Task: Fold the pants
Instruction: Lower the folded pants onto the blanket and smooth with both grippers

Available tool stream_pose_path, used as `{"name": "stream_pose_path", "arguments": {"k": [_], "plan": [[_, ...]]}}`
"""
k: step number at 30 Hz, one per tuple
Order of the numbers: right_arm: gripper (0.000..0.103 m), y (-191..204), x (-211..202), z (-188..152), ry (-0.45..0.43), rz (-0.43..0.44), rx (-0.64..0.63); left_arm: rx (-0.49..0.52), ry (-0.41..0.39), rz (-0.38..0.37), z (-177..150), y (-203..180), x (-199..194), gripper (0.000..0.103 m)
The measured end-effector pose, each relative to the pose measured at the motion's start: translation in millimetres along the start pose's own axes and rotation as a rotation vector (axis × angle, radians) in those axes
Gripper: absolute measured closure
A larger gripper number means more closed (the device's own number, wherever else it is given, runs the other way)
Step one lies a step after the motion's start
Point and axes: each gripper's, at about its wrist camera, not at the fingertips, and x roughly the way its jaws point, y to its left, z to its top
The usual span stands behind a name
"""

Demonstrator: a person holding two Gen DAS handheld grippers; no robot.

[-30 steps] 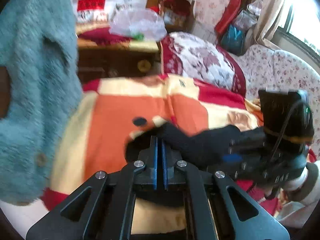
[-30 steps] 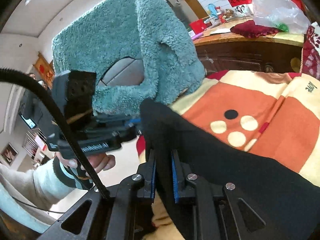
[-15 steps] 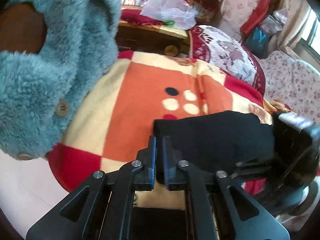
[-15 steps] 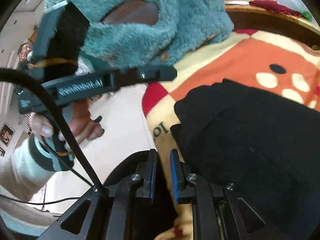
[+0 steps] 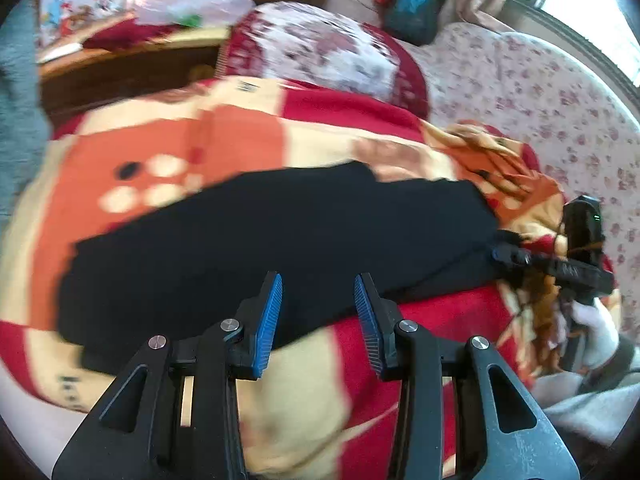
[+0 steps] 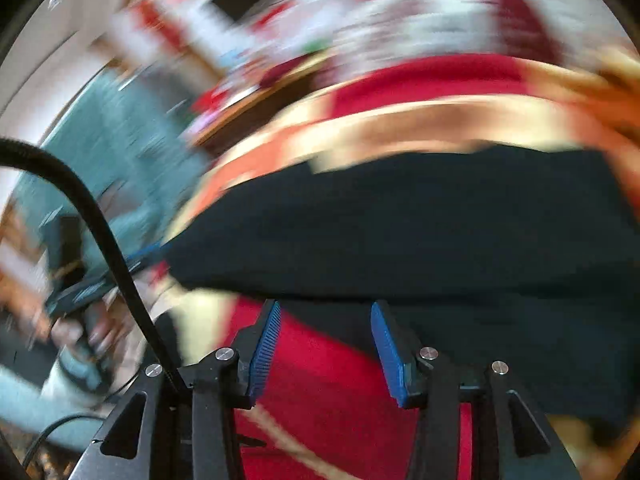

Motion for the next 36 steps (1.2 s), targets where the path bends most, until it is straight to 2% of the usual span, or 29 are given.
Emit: {"name": "stream_pose_path", "arguments": {"k": [2,3,5,9,12,14,18,25,30,32,36], "plan": [[0.056,-41,-24,3,-0.080,0.034,0.161,-0.008,0.031,-0.046,2,-17,14,0.066],[0.052,-54,-29,6,-0.096,0.024,0.210,-0.011,0.045,-0.063,3,-27,21,0.066],[0.052,-72,-31,11,-0.099,0.008,0.287,-0.019,0.059,-0.084,4,-42,33,0.066],[0.052,-102,-20,17,-0.119,0.068,0.429,-0.033,0.098,-0.138,5,-65,52,0.066],[0.052,-109,-9,16,-0.124,0.105,0.528,-0.037,0.115,-0.159,2,-75,62,0.061],[0.052,-113,-9,17,-0.139,0.109,0.538,-0.064,0.128,-0.188,0,-78,70,0.058],[0.052,-115,-10,17,-0.162,0.109,0.557,-0.142,0.150,-0.238,-5,-86,86,0.058],[0.052,-124,-7,16,-0.226,0.131,0.531,-0.137,0.164,-0.228,0,-101,99,0.056],[0.077,-131,-9,14,-0.280,0.147,0.523,-0.156,0.194,-0.247,6,-106,108,0.055],[0.081,-133,-10,14,-0.299,0.159,0.524,-0.194,0.191,-0.237,2,-106,110,0.055],[0.081,-131,-11,14,-0.294,0.175,0.529,-0.307,0.163,-0.248,-7,-106,109,0.055]]}}
